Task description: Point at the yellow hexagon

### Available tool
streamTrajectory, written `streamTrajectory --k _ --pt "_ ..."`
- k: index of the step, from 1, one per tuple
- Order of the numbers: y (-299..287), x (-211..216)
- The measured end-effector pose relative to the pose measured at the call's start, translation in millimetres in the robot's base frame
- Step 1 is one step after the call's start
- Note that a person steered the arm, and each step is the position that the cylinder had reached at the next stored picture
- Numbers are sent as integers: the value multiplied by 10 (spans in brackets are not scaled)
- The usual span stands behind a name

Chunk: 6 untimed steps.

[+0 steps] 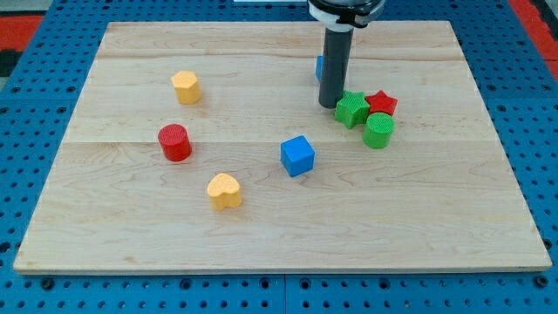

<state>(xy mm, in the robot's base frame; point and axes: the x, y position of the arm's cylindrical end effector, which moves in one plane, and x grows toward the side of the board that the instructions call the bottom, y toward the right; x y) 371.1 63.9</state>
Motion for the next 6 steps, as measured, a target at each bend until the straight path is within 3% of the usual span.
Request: streamTrajectory --k 2,6 --pt "-636 -130" --pt "-2418 43"
